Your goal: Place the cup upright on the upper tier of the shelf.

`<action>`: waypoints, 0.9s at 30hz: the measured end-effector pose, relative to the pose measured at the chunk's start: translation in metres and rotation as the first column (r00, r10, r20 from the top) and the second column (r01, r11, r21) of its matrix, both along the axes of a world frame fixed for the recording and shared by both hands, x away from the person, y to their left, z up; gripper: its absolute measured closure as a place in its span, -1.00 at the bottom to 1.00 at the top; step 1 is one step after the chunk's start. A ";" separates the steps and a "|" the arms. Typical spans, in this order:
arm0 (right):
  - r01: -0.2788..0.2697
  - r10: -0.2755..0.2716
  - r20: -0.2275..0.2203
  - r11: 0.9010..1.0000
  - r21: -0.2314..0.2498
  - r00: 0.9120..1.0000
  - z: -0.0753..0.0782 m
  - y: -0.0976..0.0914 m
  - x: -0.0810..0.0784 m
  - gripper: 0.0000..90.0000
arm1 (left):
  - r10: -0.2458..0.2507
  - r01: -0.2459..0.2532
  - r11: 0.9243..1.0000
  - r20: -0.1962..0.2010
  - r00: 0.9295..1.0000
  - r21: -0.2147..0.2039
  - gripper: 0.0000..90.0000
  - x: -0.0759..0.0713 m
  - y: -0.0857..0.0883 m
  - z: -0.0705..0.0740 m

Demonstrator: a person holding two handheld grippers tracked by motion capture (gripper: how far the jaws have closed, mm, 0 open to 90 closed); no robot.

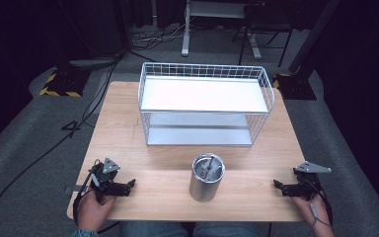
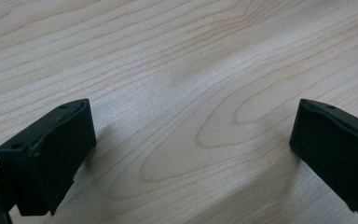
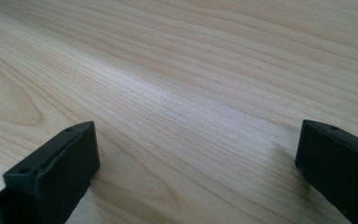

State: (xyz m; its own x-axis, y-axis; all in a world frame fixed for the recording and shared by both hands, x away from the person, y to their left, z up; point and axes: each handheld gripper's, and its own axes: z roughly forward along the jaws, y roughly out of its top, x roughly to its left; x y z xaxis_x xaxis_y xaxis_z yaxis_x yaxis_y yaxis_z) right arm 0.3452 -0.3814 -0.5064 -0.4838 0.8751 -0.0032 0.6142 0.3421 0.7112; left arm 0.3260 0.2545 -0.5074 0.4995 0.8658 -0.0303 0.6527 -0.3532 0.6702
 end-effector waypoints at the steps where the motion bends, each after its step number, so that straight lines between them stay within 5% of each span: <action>1: 0.000 0.000 0.000 1.000 0.000 1.000 0.000 0.000 0.000 -1.00 | 0.000 0.000 1.000 0.000 1.000 0.000 -0.99 0.000 0.000 0.000; 17: 0.004 -0.004 0.001 1.000 0.005 1.000 0.001 0.000 -0.001 -1.00 | 0.000 0.000 1.000 0.000 1.000 0.000 -0.99 0.000 0.000 0.000; 27: -0.047 0.042 0.063 0.994 0.096 0.997 0.020 0.007 -0.007 -1.00 | 0.000 0.000 1.000 -0.001 1.000 0.000 -0.99 0.000 0.000 0.000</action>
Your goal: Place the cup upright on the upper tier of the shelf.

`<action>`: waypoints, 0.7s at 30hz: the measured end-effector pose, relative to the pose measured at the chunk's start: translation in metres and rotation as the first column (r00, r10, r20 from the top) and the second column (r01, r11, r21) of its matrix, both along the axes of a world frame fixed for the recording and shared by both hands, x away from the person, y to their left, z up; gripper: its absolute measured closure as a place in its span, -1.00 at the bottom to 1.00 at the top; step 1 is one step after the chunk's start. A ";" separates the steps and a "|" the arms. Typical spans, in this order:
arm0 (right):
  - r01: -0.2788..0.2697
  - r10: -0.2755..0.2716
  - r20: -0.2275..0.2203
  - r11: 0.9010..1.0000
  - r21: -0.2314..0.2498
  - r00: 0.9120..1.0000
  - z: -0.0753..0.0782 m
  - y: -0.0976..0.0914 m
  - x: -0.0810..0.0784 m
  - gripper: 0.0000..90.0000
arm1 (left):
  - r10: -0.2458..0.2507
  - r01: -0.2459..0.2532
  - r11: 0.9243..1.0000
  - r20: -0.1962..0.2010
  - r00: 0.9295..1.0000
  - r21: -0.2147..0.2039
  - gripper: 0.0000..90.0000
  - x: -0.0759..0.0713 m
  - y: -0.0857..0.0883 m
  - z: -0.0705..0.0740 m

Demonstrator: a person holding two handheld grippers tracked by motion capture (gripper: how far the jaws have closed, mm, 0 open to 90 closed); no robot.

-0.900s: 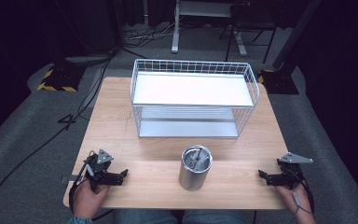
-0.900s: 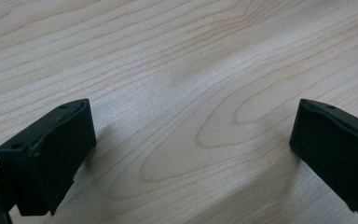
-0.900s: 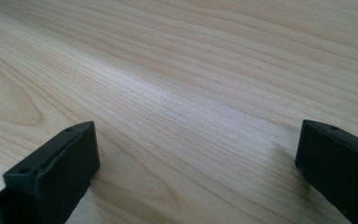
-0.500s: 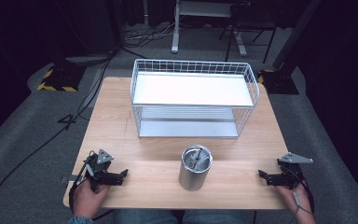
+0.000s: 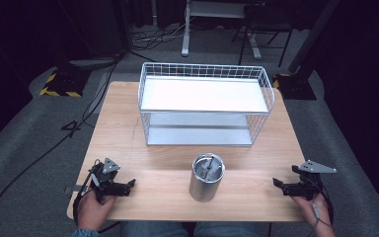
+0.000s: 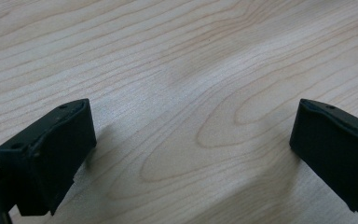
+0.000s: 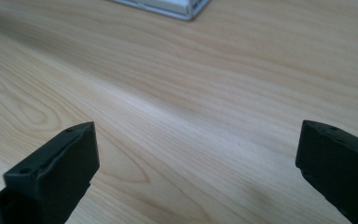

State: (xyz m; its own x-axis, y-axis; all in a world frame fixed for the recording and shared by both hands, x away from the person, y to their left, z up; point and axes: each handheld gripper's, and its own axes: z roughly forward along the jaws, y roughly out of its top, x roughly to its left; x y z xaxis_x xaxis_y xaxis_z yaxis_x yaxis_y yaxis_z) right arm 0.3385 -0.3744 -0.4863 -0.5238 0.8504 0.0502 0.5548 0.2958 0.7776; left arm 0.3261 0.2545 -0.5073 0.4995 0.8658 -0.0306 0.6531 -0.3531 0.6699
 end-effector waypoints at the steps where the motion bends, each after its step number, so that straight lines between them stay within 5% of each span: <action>1: -0.010 0.010 0.014 1.000 0.008 1.000 0.006 0.002 -0.001 -1.00 | 0.000 0.000 1.000 0.000 1.000 0.000 -0.99 0.000 0.000 0.000; 21: -0.142 0.132 0.113 0.986 0.084 0.985 0.063 0.038 -0.021 -1.00 | 0.000 0.000 1.000 0.000 1.000 0.000 -0.99 0.000 0.000 0.000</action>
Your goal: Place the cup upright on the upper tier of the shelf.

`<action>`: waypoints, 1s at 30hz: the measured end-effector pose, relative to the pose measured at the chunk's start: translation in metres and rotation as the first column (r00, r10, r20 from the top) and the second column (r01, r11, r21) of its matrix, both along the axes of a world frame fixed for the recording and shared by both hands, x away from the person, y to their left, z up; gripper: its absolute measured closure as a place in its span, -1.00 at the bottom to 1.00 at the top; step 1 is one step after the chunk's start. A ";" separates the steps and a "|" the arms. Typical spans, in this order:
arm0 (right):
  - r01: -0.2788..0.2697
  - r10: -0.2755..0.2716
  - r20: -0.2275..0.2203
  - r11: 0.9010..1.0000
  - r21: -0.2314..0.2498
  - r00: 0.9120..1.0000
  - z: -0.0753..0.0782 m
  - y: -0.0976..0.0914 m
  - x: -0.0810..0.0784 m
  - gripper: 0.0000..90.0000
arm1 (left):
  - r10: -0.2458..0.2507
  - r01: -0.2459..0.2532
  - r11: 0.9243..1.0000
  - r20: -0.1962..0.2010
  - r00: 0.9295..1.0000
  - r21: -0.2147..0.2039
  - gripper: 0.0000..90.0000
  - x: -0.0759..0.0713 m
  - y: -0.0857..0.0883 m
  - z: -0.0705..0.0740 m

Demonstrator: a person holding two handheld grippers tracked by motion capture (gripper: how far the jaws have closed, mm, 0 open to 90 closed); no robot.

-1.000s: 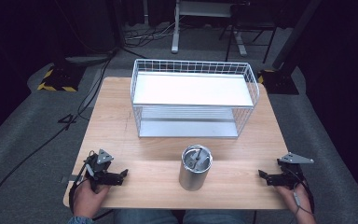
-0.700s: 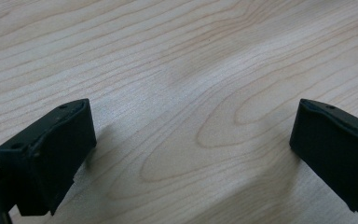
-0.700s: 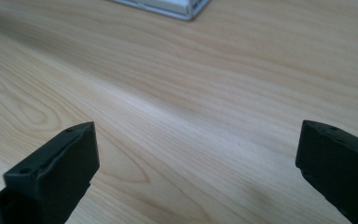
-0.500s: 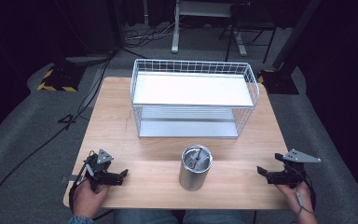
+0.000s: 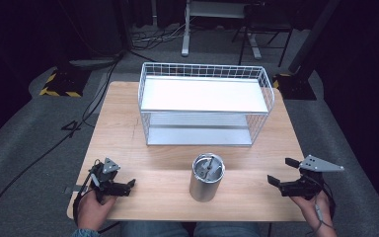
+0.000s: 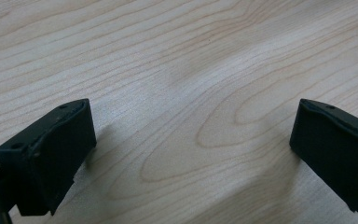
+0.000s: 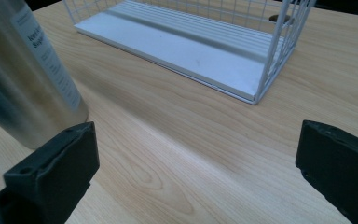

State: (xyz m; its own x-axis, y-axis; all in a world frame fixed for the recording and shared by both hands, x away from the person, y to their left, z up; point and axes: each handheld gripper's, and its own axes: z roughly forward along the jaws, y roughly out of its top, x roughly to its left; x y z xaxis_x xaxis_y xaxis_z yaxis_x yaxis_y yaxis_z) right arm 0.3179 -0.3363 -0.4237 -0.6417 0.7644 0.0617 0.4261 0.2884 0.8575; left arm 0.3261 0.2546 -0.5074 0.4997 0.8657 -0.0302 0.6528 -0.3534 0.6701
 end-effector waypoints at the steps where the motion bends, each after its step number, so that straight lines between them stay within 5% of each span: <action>1: 0.000 0.000 0.000 1.000 0.000 1.000 0.000 0.000 0.000 -1.00 | 0.000 0.000 1.000 0.000 1.000 0.000 -0.99 0.000 0.000 0.000; 15: -0.089 0.090 0.022 0.996 -0.003 0.996 0.019 0.025 -0.004 -1.00 | 0.000 0.000 1.000 0.000 1.000 0.000 -0.99 0.000 0.000 0.000; 30: -0.234 0.234 0.024 0.972 0.016 0.972 0.029 0.076 0.000 -1.00 | 0.001 -0.001 1.000 0.000 1.000 0.000 -0.99 0.000 0.000 0.000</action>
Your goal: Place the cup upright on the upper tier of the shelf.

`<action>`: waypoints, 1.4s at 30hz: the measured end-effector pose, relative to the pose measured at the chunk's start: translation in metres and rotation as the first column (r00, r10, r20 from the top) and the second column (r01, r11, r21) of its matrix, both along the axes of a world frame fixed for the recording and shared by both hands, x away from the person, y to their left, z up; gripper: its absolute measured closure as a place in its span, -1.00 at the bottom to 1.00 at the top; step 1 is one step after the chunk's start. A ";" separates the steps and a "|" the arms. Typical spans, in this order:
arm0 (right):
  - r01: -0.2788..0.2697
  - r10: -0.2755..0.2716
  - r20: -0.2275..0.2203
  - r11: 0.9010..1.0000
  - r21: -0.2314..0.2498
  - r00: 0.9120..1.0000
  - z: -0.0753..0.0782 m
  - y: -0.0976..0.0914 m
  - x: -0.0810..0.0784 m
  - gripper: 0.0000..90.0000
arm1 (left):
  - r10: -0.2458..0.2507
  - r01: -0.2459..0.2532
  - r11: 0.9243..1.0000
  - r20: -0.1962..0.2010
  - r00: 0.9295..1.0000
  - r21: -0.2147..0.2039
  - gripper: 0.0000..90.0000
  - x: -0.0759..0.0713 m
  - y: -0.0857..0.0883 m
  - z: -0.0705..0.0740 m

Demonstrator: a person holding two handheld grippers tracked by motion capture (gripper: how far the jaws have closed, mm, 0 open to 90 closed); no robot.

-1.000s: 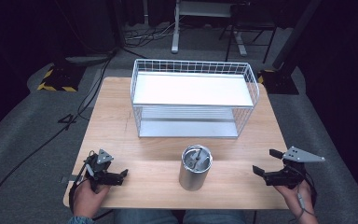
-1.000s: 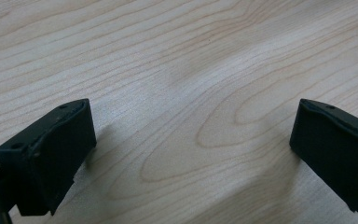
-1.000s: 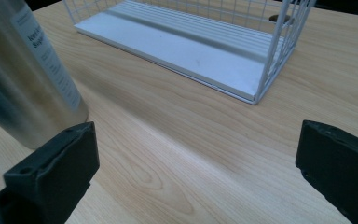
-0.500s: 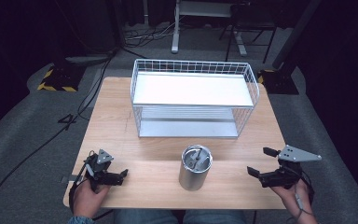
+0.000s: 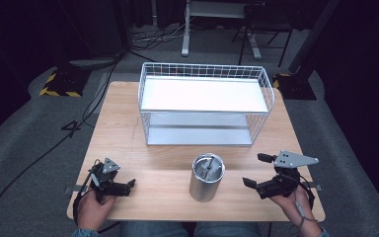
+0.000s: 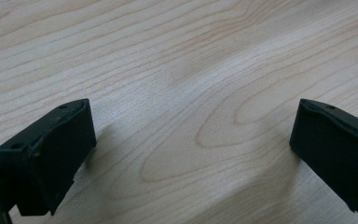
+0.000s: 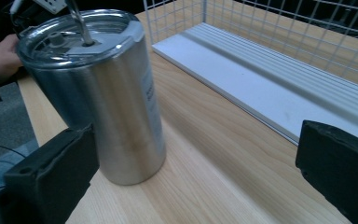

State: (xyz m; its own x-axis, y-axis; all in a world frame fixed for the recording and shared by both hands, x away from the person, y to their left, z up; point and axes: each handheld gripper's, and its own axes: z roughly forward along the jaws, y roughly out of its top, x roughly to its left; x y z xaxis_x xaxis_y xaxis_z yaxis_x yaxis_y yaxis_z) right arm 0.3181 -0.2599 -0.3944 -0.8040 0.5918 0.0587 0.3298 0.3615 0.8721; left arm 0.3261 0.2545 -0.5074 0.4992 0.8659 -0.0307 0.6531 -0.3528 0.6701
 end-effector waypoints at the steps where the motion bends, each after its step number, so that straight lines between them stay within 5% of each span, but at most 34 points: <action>1: 0.000 0.000 0.000 1.000 0.000 1.000 0.000 0.000 0.000 -1.00 | 0.000 0.000 1.000 0.000 1.000 0.000 -0.99 0.000 0.000 0.000; 22: -0.174 0.175 -0.022 0.985 0.019 0.984 -0.001 0.054 -0.003 -1.00 | 0.000 0.000 1.000 0.000 1.000 0.000 -0.99 0.000 0.000 0.000; 42: -0.201 0.201 -0.010 0.980 0.003 0.980 -0.016 0.090 0.005 -1.00 | 0.000 0.000 1.000 0.000 1.000 0.000 -0.99 0.000 0.000 0.000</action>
State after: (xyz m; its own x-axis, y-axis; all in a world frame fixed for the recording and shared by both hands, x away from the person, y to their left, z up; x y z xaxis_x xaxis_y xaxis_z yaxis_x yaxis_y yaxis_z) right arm 0.3226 -0.1699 -0.4104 -0.9057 0.4184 0.0686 0.2598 0.4198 0.8696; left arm 0.3261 0.2546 -0.5073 0.4994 0.8658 -0.0302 0.6529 -0.3532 0.6700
